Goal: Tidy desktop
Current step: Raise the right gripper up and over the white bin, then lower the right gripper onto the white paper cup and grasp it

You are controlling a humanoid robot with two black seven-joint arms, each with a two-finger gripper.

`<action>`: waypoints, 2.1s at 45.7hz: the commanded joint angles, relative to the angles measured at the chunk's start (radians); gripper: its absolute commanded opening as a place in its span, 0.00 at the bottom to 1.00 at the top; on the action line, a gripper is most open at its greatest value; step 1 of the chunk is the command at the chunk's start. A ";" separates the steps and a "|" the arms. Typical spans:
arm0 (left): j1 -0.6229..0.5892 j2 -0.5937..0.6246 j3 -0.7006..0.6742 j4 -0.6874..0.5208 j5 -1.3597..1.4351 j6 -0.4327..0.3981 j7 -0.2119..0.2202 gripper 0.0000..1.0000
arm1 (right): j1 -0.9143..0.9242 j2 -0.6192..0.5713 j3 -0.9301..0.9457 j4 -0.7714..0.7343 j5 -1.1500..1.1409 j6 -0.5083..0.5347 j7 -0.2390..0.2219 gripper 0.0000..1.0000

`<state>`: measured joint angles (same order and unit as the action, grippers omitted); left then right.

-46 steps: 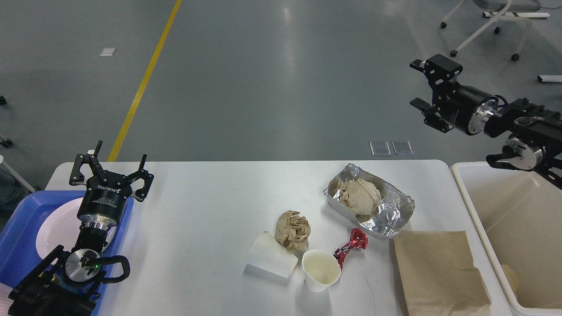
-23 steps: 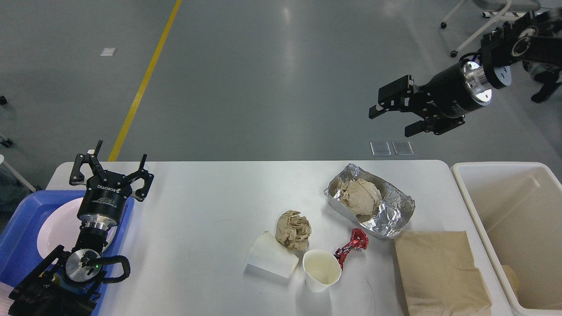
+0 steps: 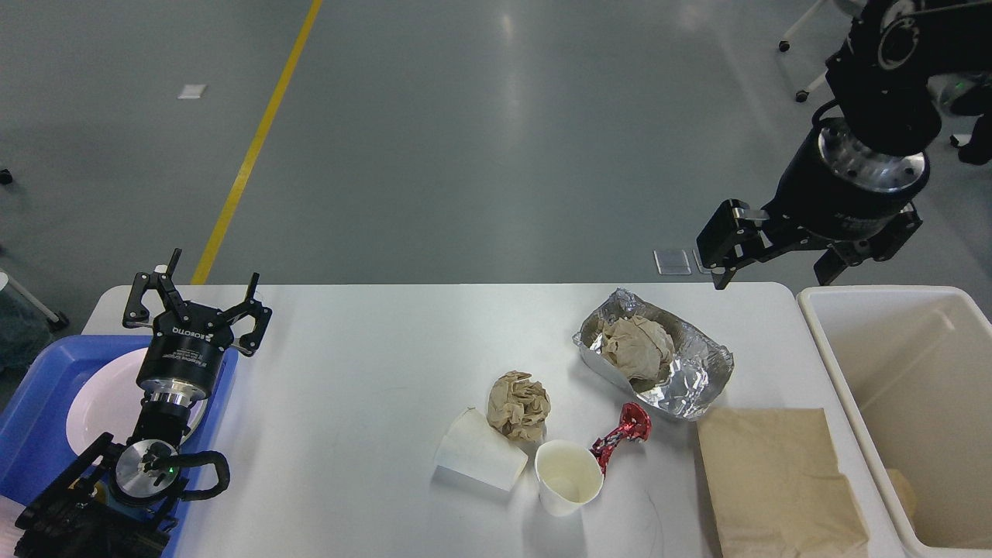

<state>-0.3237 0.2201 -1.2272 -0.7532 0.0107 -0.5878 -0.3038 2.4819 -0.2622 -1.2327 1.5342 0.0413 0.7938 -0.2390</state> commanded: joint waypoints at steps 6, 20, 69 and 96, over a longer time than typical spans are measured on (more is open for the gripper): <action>-0.001 0.001 0.000 0.000 0.000 0.000 0.000 0.96 | 0.068 0.003 -0.059 0.155 0.058 -0.065 -0.052 1.00; -0.001 0.001 0.000 0.000 0.000 0.000 0.002 0.96 | 0.058 -0.043 -0.093 0.162 0.075 -0.073 -0.052 1.00; -0.001 0.001 -0.001 0.000 0.000 0.000 0.002 0.96 | -0.560 0.222 0.258 0.106 0.221 -0.545 0.050 1.00; -0.001 0.001 -0.001 0.000 0.000 0.000 0.002 0.96 | -0.817 0.310 0.292 -0.071 0.170 -0.771 0.047 0.98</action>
<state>-0.3251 0.2209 -1.2281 -0.7532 0.0107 -0.5886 -0.3018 1.6885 0.0456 -0.9351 1.4645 0.2130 0.0849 -0.1917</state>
